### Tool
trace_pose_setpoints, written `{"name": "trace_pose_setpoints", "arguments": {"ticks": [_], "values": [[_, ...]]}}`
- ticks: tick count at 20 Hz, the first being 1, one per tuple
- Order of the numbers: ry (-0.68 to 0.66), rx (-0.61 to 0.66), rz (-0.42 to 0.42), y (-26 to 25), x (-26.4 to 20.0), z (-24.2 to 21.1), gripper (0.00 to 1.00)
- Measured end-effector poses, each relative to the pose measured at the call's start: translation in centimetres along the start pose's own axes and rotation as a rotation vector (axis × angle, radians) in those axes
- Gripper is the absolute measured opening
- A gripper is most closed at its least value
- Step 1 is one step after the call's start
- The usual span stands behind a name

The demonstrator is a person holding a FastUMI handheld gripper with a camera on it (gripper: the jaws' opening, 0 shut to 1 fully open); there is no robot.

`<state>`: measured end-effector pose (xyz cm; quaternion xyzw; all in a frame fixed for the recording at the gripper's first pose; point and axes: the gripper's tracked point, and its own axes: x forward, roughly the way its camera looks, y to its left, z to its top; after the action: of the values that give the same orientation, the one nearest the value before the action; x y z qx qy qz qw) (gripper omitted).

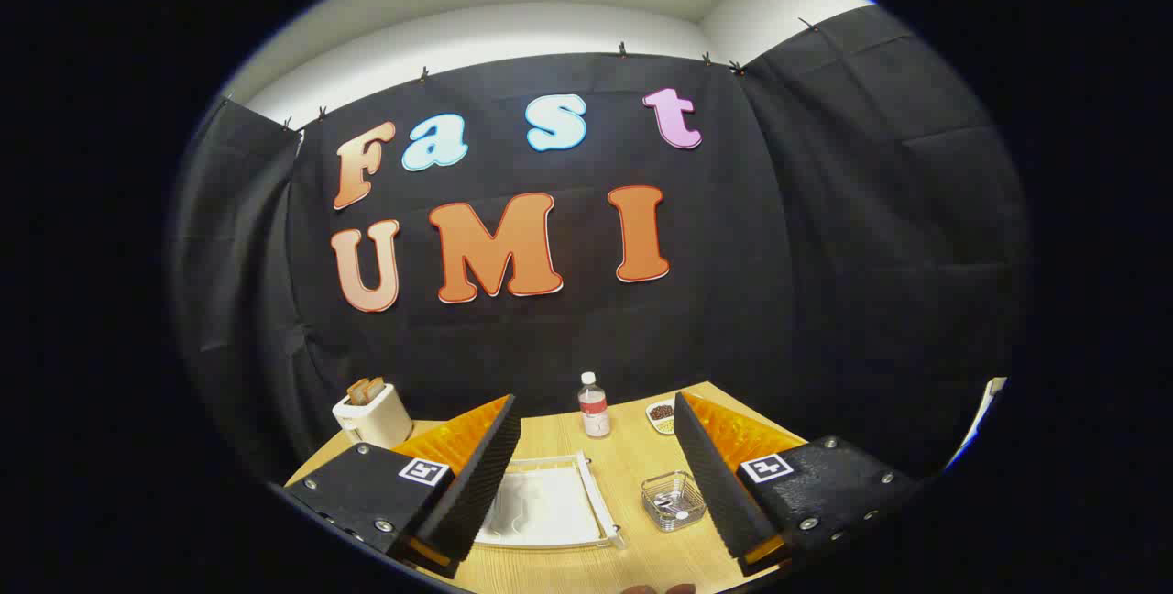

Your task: Take the plate from the dish rack, then take the spoon from the basket and place it into the plate.

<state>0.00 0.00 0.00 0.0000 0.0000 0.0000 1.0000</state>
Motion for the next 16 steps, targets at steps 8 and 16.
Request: {"name": "trace_pose_setpoints", "arguments": {"ticks": [8, 16], "values": [[0.061, 0.016, 0.016, 1.1, 0.7, -0.4, 0.99], [0.075, -0.039, 0.021, 3.1, 1.2, -0.1, 0.98]]}}
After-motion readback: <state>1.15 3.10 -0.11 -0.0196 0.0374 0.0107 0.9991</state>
